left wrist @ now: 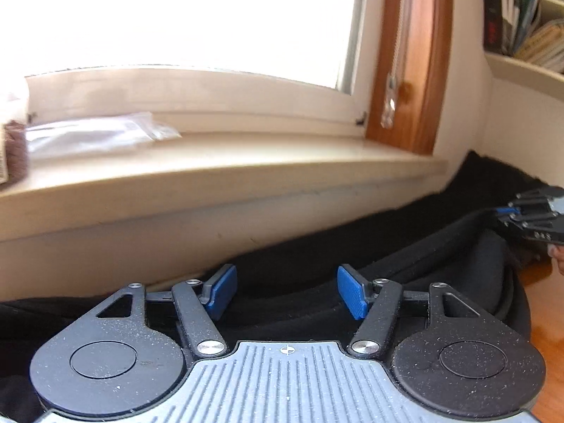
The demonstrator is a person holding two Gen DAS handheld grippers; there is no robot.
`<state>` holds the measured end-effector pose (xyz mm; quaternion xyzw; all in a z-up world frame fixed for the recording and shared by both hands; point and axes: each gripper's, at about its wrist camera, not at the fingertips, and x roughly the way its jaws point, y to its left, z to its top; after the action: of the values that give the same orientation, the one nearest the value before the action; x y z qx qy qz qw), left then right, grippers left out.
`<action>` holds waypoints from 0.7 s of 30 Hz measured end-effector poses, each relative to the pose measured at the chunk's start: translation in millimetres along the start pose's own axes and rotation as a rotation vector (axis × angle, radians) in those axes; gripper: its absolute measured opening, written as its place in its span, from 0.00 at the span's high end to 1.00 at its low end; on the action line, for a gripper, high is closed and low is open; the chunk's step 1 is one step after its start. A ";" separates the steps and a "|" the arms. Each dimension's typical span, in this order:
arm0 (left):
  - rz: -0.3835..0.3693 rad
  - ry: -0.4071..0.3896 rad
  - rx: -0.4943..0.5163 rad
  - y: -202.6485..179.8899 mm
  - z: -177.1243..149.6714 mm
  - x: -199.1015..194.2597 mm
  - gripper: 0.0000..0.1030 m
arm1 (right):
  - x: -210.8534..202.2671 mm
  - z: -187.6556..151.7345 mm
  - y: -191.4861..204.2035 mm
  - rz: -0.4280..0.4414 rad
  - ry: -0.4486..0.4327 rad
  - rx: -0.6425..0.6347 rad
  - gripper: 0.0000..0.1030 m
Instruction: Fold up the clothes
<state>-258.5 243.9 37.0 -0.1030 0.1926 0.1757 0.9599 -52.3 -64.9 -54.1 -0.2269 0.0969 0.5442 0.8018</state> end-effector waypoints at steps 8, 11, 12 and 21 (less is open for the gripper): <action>0.106 -0.155 -0.022 5.9 7.8 -26.8 0.30 | 50.1 68.5 39.2 -0.320 -0.256 -0.387 0.95; 0.110 -0.143 -0.004 3.8 7.5 -25.8 0.28 | 82.3 60.9 44.6 -0.318 -0.132 -0.404 0.83; 0.109 -0.133 0.001 3.0 8.0 -23.2 0.28 | 86.6 55.0 43.8 -0.301 -0.094 -0.398 0.74; 0.098 -0.041 0.046 0.7 -1.2 -10.8 0.26 | 55.6 28.3 14.5 0.045 0.015 -0.029 0.50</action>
<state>-268.5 241.0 40.2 -0.0677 0.1815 0.2204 0.9560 -46.6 -1.2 -55.4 -0.2405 0.1000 0.5619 0.7852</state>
